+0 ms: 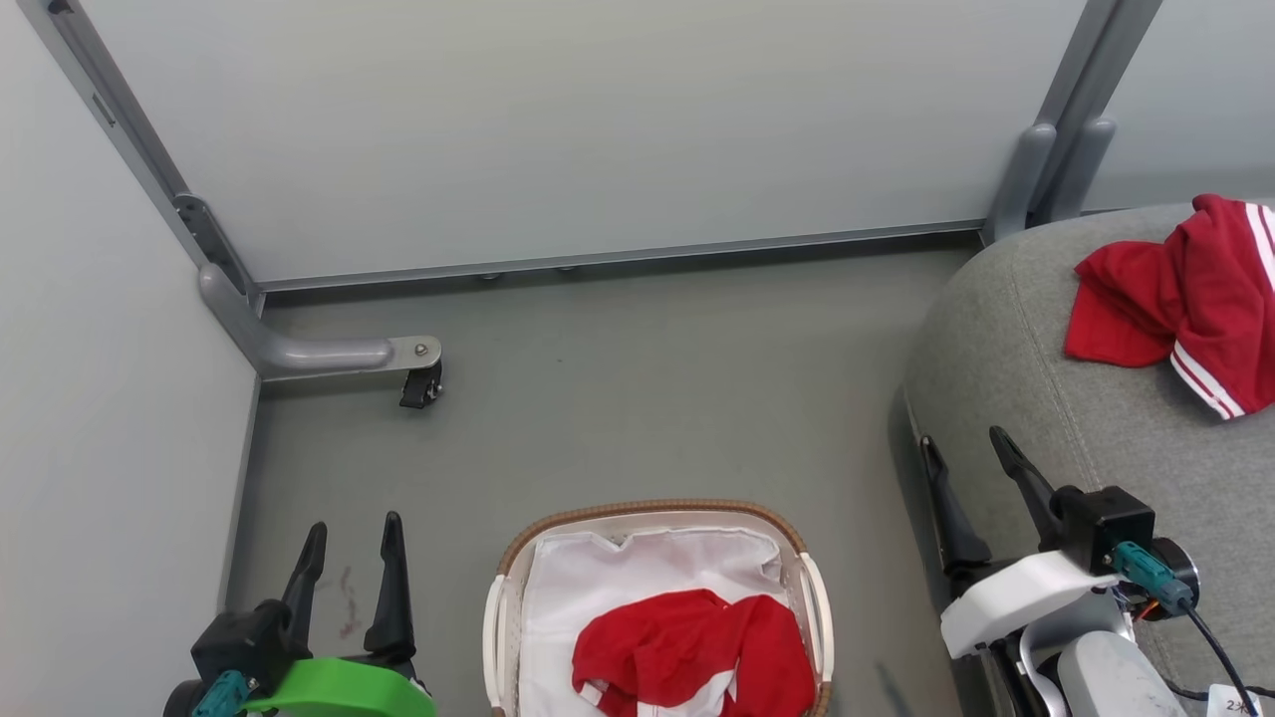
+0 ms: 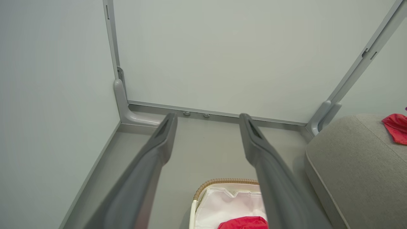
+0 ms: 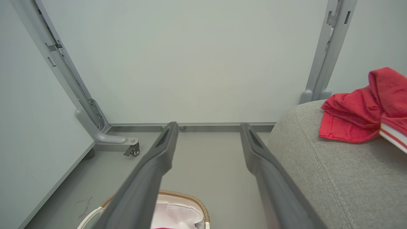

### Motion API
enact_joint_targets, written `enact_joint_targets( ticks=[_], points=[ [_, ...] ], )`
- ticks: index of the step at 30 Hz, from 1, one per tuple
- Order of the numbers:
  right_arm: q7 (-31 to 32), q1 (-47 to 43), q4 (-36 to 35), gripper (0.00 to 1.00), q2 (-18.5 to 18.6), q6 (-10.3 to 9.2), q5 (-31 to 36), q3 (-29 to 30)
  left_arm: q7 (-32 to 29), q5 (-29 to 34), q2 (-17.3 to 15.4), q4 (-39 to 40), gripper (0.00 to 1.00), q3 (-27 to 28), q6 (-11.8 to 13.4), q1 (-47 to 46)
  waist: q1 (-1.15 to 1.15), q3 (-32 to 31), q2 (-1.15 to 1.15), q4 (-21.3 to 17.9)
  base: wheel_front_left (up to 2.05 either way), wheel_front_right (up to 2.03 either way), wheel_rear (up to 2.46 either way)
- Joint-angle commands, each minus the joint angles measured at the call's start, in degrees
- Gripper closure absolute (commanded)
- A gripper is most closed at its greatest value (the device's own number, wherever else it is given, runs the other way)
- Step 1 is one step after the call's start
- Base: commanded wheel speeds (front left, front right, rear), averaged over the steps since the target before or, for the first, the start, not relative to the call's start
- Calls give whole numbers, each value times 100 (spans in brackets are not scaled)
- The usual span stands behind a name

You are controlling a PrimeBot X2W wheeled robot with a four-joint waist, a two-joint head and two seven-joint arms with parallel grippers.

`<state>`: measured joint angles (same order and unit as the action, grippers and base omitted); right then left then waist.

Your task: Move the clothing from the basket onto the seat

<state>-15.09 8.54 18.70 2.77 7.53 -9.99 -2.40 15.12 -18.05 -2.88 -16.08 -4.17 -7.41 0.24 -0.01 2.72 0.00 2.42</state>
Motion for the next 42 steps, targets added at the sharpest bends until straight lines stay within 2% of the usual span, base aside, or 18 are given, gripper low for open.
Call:
enact_joint_targets(
  ticks=[1, 31, 37, 42],
  points=[
    [-12, -92, -40, 0, 23, -8, 46, 44, 5, -20, -2, -1, 0, -18, -13, 42, 1, 5, 0, -15, 0, 0, 0],
    [-12, -73, -159, 0, 22, -8, 47, 185, 5, 55, -3, 43, 0, -189, -14, -37, 1, 120, 0, -55, 0, 0, 0],
    [-13, 92, -286, 0, 21, -8, 129, 269, 5, 116, -3, -29, 0, -515, -14, -393, 1, 409, 0, -114, 0, 0, 0],
    [-13, 310, -439, 0, 21, -8, 307, 473, 5, 82, -5, -425, 0, -1036, -14, -986, 1, 852, 0, -170, 0, 0, 0]
  ],
)
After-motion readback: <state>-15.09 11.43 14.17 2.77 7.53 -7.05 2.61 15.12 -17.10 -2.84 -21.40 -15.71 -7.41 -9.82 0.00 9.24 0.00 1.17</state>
